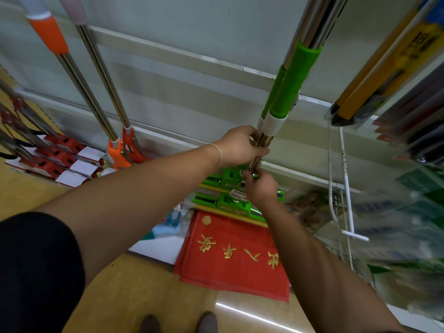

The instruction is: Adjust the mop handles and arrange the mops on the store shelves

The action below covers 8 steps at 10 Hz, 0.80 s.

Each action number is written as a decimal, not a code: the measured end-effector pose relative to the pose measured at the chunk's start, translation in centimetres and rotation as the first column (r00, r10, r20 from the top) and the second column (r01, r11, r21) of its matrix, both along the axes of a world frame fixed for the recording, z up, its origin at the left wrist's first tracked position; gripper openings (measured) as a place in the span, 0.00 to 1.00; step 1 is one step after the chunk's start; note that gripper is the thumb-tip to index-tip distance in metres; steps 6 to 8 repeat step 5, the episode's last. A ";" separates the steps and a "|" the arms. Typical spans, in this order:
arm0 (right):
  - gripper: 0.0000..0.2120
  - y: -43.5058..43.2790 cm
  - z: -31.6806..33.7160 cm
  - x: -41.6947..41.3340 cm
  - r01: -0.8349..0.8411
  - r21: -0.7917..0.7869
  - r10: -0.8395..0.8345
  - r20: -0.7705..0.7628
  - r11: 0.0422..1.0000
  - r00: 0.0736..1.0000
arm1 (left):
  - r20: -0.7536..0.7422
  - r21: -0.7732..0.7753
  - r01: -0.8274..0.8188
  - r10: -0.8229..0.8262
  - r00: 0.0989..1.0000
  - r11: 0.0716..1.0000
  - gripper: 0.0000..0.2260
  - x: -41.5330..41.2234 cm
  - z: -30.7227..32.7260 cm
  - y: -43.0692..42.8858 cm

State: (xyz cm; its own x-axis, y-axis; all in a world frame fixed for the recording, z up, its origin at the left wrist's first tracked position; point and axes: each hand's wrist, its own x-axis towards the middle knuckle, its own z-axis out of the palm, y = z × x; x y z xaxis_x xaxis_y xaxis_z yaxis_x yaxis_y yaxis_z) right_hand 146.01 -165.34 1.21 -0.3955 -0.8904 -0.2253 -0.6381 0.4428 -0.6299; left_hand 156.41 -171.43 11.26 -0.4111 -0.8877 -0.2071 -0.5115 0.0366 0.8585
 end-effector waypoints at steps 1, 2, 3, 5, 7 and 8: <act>0.20 1.1 0.9 0.2 -0.002 0.004 0.002 0.011 1.000 1.000 | -0.068 0.079 -0.031 0.037 0.997 0.996 0.15 0.8 -0.2 0.9; 0.20 2.2 2.3 0.5 0.009 -0.037 -0.008 0.043 0.999 0.999 | -0.072 0.061 -0.051 0.055 0.996 0.997 0.16 1.8 0.3 2.2; 0.19 3.4 4.6 1.2 0.005 -0.088 0.000 0.055 0.996 0.999 | -0.044 0.027 -0.058 0.059 0.997 0.998 0.15 3.3 1.3 3.7; 0.19 5.4 8.7 2.5 0.052 -0.188 -0.036 0.089 0.981 0.995 | -0.027 -0.008 -0.085 0.085 0.996 0.996 0.15 6.5 4.5 5.9; 0.19 5.4 8.7 2.5 0.052 -0.188 -0.036 0.089 0.981 0.995 | -0.027 -0.008 -0.085 0.085 0.996 0.996 0.15 6.5 4.5 5.9; 0.19 5.4 8.7 2.5 0.052 -0.188 -0.036 0.089 0.981 0.995 | -0.027 -0.008 -0.085 0.085 0.996 0.996 0.15 6.5 4.5 5.9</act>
